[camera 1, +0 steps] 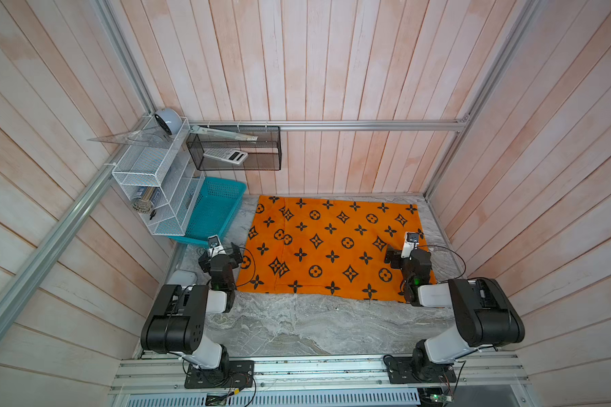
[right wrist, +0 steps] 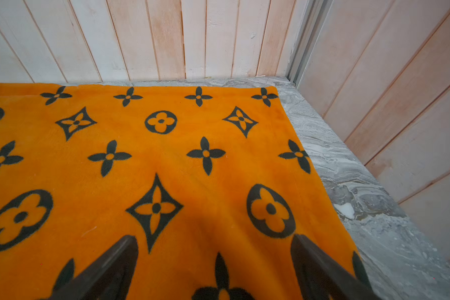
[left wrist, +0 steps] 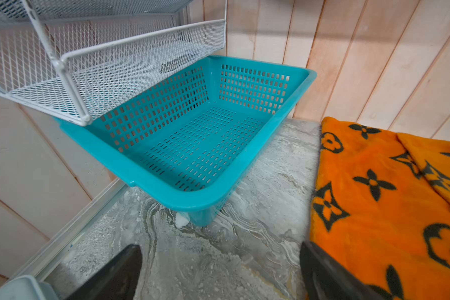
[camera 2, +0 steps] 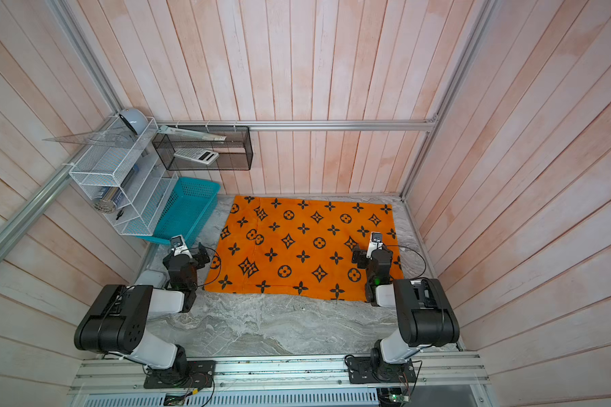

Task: Roll up the pillowcase
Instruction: Fold the pillowcase at the center of the board.

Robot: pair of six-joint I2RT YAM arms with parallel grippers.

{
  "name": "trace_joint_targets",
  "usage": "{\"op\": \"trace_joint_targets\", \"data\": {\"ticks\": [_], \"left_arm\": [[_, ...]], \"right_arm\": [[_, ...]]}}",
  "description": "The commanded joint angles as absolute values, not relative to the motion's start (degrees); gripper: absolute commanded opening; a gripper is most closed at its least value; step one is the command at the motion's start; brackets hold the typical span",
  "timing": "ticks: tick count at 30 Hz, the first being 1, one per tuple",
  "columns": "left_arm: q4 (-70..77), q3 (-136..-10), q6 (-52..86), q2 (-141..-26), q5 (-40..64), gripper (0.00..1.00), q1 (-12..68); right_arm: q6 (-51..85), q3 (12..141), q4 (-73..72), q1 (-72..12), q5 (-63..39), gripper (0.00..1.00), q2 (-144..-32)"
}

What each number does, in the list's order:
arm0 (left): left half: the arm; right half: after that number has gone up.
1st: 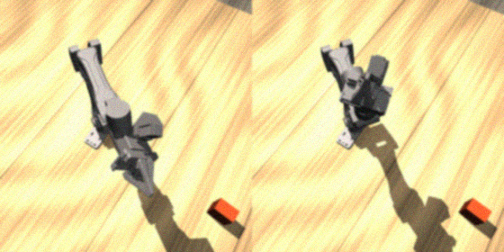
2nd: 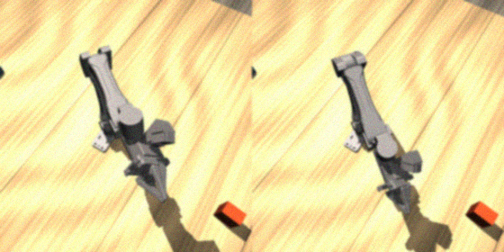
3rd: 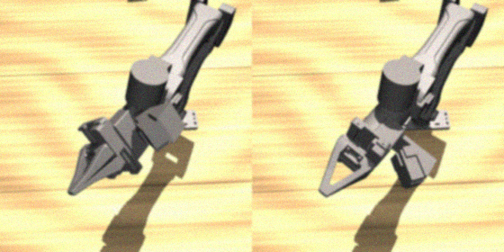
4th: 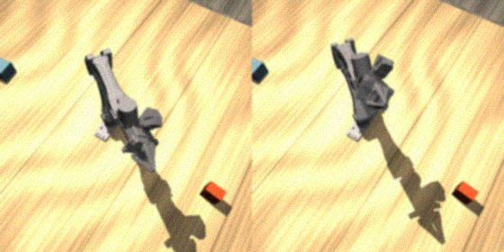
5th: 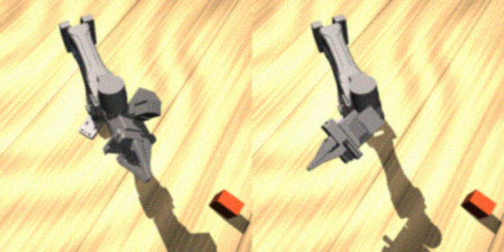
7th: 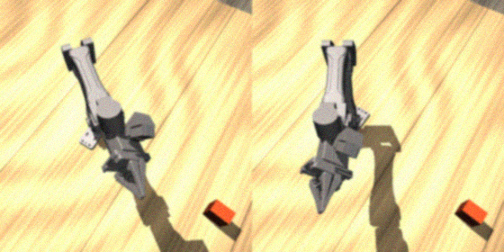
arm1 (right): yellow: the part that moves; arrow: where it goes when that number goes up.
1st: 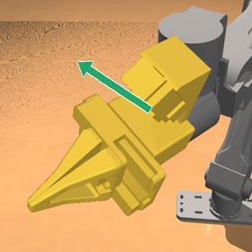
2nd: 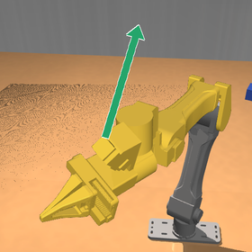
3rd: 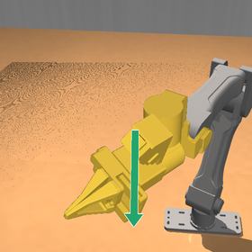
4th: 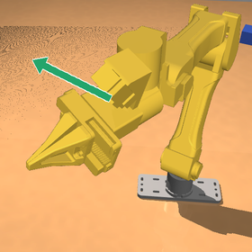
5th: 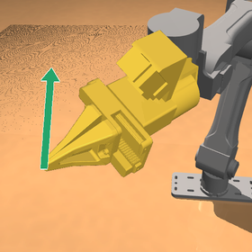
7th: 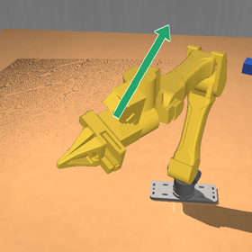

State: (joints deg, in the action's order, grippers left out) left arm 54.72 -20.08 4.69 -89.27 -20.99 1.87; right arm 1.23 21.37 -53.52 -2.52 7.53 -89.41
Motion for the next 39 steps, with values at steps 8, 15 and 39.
{"op": "trace_joint_targets", "data": {"ticks": [8,15,39], "left_arm": [[53.7,-21.1,4.4,-89.4,-18.2,1.0,1.8],[53.5,-21.2,4.5,-89.5,-17.9,1.0,1.7],[-18.1,-46.3,31.0,-61.8,-40.9,1.0,17.1]], "right_arm": [[1.5,21.3,-53.3,-2.2,7.1,0.98,-89.1],[1.5,21.3,-53.3,-2.2,7.1,0.98,-89.2],[39.3,52.6,31.3,2.5,25.8,0.79,-76.7]]}}
